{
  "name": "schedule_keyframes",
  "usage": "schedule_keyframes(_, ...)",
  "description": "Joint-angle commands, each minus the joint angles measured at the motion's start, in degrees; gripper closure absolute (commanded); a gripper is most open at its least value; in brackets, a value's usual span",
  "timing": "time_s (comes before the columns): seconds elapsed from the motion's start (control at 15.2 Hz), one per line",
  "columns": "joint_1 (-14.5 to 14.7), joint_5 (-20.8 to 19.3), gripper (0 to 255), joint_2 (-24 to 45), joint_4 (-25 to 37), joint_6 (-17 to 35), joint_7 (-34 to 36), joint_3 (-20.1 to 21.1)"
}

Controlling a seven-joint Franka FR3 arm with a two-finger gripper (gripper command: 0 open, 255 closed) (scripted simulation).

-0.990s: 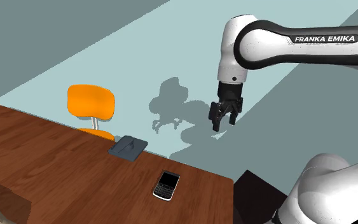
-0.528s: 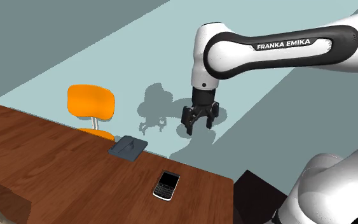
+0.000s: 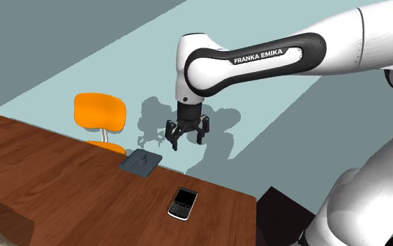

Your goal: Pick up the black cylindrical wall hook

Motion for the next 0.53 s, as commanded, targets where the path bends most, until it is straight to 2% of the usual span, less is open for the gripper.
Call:
schedule_keyframes(0.0,-0.1,-1.7,0,4.6,3.4,1.6,3.0,1.1)
schedule_keyframes(0.46,2.4,-9.4,0,20.7,18.2,3.4,13.7,3.3)
